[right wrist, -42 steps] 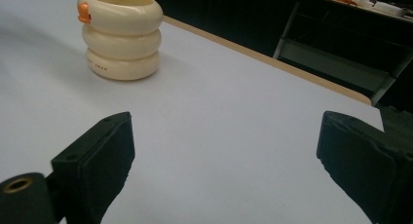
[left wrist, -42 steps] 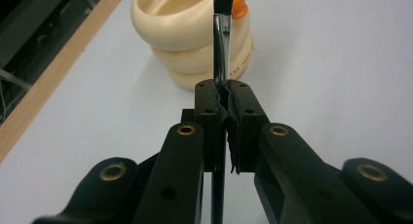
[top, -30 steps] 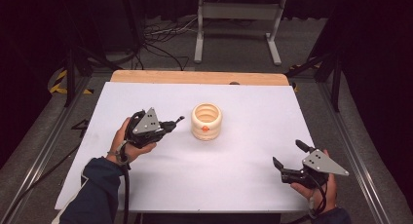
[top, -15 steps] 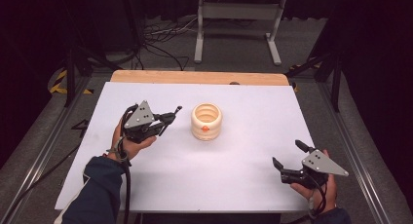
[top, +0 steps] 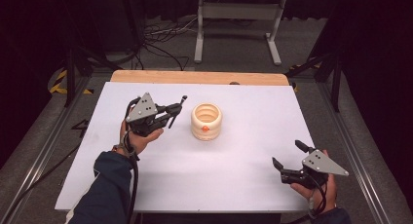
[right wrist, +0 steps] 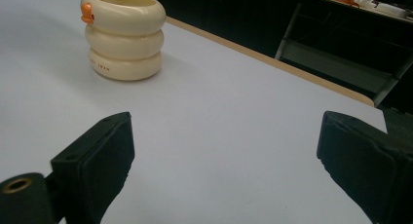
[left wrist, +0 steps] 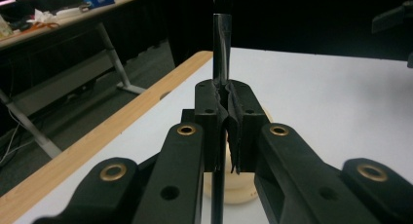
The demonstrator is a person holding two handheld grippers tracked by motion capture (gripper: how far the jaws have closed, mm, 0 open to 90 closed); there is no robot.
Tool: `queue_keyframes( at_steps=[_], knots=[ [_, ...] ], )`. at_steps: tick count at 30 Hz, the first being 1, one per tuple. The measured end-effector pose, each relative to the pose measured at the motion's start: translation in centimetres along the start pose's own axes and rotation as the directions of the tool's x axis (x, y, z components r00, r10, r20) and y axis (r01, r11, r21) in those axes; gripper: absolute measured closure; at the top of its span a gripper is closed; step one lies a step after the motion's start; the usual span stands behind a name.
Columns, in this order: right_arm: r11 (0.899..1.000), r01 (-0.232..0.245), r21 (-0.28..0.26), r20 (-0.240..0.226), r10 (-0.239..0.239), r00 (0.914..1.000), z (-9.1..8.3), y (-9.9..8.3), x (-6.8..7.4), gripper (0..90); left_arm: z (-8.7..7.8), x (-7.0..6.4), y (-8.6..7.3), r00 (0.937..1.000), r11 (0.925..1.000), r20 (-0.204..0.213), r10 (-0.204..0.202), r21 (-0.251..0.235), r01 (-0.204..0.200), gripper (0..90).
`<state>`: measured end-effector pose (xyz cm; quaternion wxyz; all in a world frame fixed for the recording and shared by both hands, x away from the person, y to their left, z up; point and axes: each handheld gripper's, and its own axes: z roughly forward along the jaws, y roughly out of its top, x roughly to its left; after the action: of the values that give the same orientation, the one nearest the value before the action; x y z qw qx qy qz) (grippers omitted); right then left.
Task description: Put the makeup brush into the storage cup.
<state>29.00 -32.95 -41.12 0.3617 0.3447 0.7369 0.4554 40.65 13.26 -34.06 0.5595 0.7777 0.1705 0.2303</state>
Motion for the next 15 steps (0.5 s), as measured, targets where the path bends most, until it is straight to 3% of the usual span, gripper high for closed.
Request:
queue_keyframes(
  at_steps=[15],
  knots=[
    [1.0,-0.003,0.002,0.003,0.003,1.0,0.0,0.0,-0.1,7.0,1.7,-0.1,1.4,0.9993,0.9966,0.019,-0.033,-0.075,0.034,83.8]
  ],
)
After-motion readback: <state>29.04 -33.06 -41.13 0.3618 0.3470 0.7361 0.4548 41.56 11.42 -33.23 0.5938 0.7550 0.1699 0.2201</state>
